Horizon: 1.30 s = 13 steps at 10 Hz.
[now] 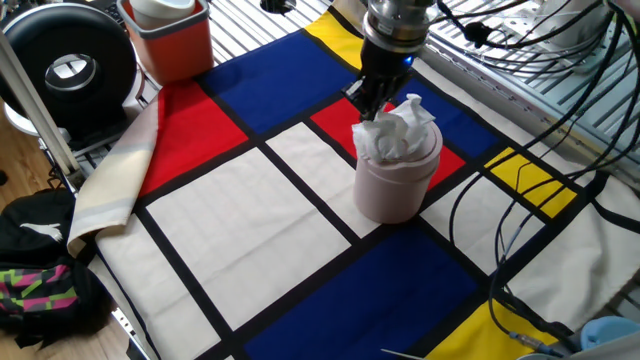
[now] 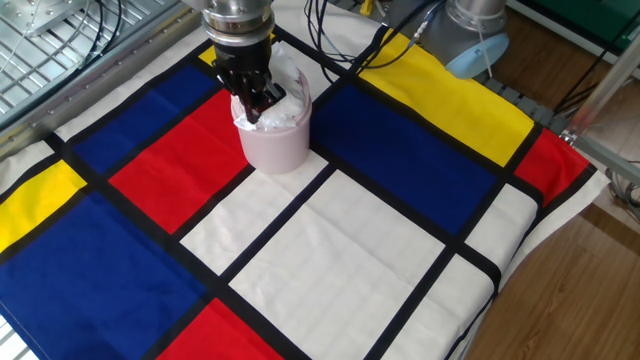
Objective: Put the garbage in the trash can
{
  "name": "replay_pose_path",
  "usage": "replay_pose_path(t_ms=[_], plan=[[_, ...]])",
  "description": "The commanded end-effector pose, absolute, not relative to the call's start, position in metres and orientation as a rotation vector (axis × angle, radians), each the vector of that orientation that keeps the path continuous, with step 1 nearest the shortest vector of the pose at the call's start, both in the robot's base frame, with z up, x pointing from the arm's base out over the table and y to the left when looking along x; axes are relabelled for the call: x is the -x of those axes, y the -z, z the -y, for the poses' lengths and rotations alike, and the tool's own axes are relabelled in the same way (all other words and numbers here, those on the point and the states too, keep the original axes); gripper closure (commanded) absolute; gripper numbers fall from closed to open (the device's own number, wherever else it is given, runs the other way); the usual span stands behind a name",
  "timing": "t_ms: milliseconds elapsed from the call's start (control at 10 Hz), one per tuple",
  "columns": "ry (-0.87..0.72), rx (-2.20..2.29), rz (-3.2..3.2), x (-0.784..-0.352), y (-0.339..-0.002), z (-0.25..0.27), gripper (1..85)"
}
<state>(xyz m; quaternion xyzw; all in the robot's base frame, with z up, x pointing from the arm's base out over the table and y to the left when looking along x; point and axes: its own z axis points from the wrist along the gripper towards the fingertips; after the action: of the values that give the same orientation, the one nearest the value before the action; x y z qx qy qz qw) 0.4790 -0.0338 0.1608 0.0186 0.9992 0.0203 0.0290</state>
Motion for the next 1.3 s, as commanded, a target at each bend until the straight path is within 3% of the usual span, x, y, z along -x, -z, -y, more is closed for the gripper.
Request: replay_pose_path(t_ms=[0,300,1200], plan=[[-0.014,-0.006,-3.116,-0.472,-0.164,0.045,84.7],[-0.071,0.000,-3.107,-0.474,-0.164,0.035,84.7],[-0.016,-0.081,-3.082,-0.459,-0.164,0.023,84.7]])
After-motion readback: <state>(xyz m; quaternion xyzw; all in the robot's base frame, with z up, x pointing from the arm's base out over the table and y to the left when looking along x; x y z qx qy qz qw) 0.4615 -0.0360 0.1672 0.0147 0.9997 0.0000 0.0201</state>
